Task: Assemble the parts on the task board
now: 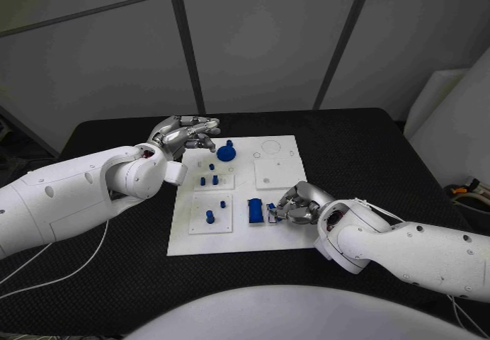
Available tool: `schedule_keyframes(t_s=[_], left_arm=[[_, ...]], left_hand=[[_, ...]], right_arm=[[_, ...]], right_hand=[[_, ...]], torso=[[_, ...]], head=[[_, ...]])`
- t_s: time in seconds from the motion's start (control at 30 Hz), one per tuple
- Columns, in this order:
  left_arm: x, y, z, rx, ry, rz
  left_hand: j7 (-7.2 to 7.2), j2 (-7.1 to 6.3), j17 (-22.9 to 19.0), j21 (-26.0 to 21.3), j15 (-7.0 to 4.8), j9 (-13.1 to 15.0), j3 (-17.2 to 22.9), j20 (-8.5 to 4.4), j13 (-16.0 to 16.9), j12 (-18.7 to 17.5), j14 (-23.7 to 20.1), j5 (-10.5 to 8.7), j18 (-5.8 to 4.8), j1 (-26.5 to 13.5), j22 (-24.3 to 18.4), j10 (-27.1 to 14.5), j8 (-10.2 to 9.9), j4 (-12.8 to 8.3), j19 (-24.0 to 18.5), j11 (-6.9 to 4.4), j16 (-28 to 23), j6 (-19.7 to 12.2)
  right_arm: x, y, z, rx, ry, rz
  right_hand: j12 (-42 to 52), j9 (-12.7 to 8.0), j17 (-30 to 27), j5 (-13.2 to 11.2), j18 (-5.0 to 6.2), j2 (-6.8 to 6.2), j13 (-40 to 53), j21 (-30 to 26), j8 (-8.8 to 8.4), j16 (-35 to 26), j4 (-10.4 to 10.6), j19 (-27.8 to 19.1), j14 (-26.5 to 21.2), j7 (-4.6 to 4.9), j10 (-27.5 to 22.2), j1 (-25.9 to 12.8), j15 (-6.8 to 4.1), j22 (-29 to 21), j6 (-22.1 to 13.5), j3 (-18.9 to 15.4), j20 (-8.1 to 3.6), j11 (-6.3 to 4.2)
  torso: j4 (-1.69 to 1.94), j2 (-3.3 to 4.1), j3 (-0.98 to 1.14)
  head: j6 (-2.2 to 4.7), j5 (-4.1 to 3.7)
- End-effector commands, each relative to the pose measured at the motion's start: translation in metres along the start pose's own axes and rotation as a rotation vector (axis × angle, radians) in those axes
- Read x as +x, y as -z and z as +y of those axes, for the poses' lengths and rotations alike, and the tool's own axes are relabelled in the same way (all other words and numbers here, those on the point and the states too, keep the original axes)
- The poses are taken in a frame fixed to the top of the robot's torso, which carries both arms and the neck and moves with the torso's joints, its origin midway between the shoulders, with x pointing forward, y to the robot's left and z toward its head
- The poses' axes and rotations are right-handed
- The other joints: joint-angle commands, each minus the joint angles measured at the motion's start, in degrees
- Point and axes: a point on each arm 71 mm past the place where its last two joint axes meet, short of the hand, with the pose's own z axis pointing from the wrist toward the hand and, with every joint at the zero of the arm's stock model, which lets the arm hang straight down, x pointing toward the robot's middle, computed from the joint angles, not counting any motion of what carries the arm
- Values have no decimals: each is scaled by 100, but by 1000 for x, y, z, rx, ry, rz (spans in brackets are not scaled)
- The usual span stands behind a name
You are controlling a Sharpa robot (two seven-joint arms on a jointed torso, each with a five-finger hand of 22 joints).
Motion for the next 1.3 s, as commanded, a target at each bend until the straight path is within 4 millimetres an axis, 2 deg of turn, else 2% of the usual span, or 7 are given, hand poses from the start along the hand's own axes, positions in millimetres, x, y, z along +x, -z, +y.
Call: schedule_keyframes(t_s=[0.03, 0.5, 0.67, 1.13, 1.27, 1.3], left_arm=[[1, 0, -1, 9, 4, 11], [0, 1, -2, 8, 4, 11], [0, 1, -2, 8, 4, 12], [0, 1, -2, 7, 4, 12], [0, 1, -2, 7, 4, 13], [0, 1, -2, 7, 4, 13]], left_hand=[[14, 18, -5, -35, 13, 3, -22, -4, 7, 32, -12, -2, 275, -13, -5, -42, 30, 0, 23, -8, 17, -40], [14, 18, -5, -35, 13, 3, -22, -4, 7, 32, -12, -2, 275, -13, -5, -42, 30, 0, 23, -8, 17, -40], [13, 18, -9, -38, 13, 2, -25, -4, 7, 35, -14, -1, 275, -11, -8, -46, 31, -1, 24, -9, 18, -43], [13, 15, -14, -42, 13, 1, -33, -3, 6, 38, -17, -1, 275, -12, -12, -56, 31, 0, 23, -8, 20, -51], [19, 8, -24, -51, 18, -5, -54, 0, 4, 41, -21, 0, 274, -24, -20, -81, 19, 9, 23, -1, 24, -88], [20, 7, -26, -52, 18, -6, -56, 1, 3, 42, -22, 1, 274, -25, -22, -84, 18, 9, 24, 0, 24, -94]], right_arm=[[3, -1, -1, 25, 27, 27], [5, -1, 3, 13, 38, 27], [5, -1, 3, 13, 37, 24], [5, -1, 4, 3, 39, 28], [4, -2, 2, 7, 38, 20], [3, -2, 1, 9, 37, 16]], right_hand=[[52, 73, 55, 22, -43, 9, 14, 19, 34, 11, 44, 602, 334, -159, 65, -56, -58, 1510, 221, -3, -58, -5], [99, 133, 68, -89, -43, -24, 47, 19, 79, 13, 176, 602, 338, -176, 108, -278, -77, 1510, 253, -34, -82, -22], [130, 170, 76, 114, -43, -41, 73, 19, 101, 15, 325, 602, 340, -177, 129, -490, -79, 1510, 263, -135, -87, -23], [136, 204, 75, 150, -43, -69, 88, 19, 117, 12, 456, 602, 340, -173, 133, -654, -77, 1510, 259, -267, -87, -19], [81, 220, 56, 43, -43, -108, 63, 19, 117, -3, 557, 602, 335, -157, 110, -795, -64, 1510, 246, -426, -79, -4], [73, 229, 56, -161, -43, -104, 62, 19, 120, -5, 593, 602, 335, -152, 107, -864, -58, 1510, 245, -513, -75, 1]], torso=[[-1, 1, 3], [-7, 2, 8], [-6, -2, 7], [-5, 3, 9], [-5, 0, 5], [-5, -1, 6]], head=[[1, 0], [1, 4], [1, 0], [1, -12], [1, -11], [1, -11]])
